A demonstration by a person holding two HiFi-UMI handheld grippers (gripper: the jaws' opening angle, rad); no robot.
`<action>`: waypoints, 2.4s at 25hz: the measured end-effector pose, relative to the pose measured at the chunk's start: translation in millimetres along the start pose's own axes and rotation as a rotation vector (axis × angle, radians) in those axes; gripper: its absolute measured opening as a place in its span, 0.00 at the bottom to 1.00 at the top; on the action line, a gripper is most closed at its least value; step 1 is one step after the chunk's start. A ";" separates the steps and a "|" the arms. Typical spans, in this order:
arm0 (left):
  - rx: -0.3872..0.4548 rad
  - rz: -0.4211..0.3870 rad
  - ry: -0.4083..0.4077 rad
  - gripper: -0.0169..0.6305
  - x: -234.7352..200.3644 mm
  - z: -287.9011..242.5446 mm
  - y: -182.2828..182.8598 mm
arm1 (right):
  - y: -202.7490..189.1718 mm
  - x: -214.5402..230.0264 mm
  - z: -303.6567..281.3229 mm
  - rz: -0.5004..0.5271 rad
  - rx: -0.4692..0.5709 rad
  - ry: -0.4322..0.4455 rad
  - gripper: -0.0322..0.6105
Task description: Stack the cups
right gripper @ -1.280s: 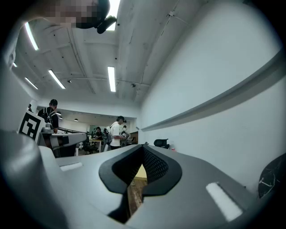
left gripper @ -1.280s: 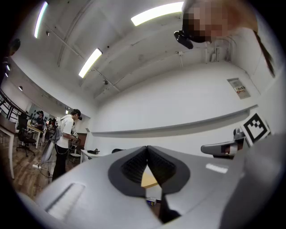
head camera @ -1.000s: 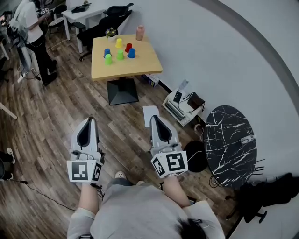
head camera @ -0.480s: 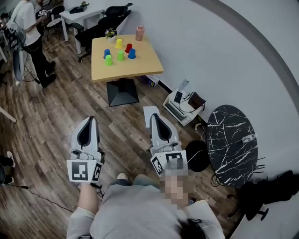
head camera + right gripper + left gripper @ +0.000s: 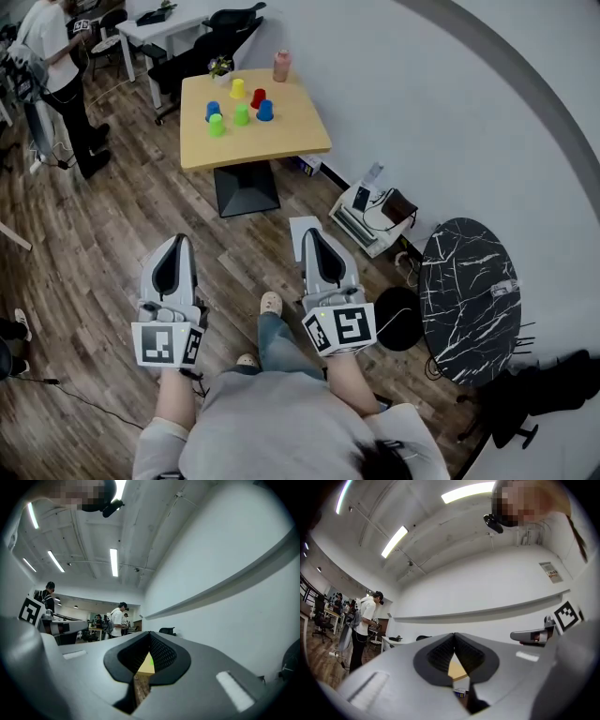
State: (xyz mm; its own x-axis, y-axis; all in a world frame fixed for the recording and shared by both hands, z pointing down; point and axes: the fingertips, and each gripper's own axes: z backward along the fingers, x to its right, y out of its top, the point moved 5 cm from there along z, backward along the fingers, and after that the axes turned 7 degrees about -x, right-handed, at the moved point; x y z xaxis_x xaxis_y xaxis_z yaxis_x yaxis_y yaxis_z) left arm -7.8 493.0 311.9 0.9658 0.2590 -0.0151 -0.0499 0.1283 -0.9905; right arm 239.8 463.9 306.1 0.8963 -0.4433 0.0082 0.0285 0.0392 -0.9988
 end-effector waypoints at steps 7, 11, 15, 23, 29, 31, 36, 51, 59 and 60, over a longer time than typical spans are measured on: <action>0.021 -0.016 0.030 0.12 -18.4 -76.7 2.0 | 14.0 34.1 -80.7 0.022 0.032 0.063 0.05; 0.042 -0.028 0.047 0.12 -26.8 -122.9 7.7 | 22.8 57.5 -127.8 0.024 0.047 0.091 0.05; 0.055 -0.035 0.068 0.12 -32.9 -162.0 10.7 | 30.4 79.0 -167.7 0.030 0.055 0.115 0.05; 0.081 -0.043 0.110 0.12 -41.5 -230.0 9.4 | 33.4 118.6 -231.8 0.038 0.065 0.157 0.05; 0.075 -0.056 0.127 0.12 -39.5 -258.0 3.8 | 24.3 139.6 -263.2 0.002 0.054 0.185 0.05; 0.060 -0.062 0.131 0.12 -43.2 -263.3 -0.7 | 21.2 139.2 -273.5 -0.004 0.048 0.200 0.05; 0.054 -0.047 0.150 0.12 -65.3 -281.7 -9.9 | 13.5 137.7 -301.5 -0.007 0.031 0.205 0.05; 0.052 -0.025 0.053 0.12 -184.4 -404.8 -21.6 | 5.8 122.5 -454.8 -0.001 0.017 0.126 0.05; 0.033 -0.018 -0.020 0.12 -230.2 -458.4 -27.7 | -7.2 119.1 -516.6 -0.035 -0.044 0.058 0.05; 0.031 -0.017 -0.028 0.12 -234.6 -462.5 -29.5 | -11.9 118.8 -522.9 -0.046 -0.058 0.050 0.05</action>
State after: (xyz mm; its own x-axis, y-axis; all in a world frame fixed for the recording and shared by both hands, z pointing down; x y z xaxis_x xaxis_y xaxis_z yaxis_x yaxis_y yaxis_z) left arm -115.2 -14.3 281.4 0.9590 0.2834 0.0057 -0.0420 0.1620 -0.9859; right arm 114.6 -57.5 294.0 0.8713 -0.4879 0.0532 0.0422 -0.0335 -0.9985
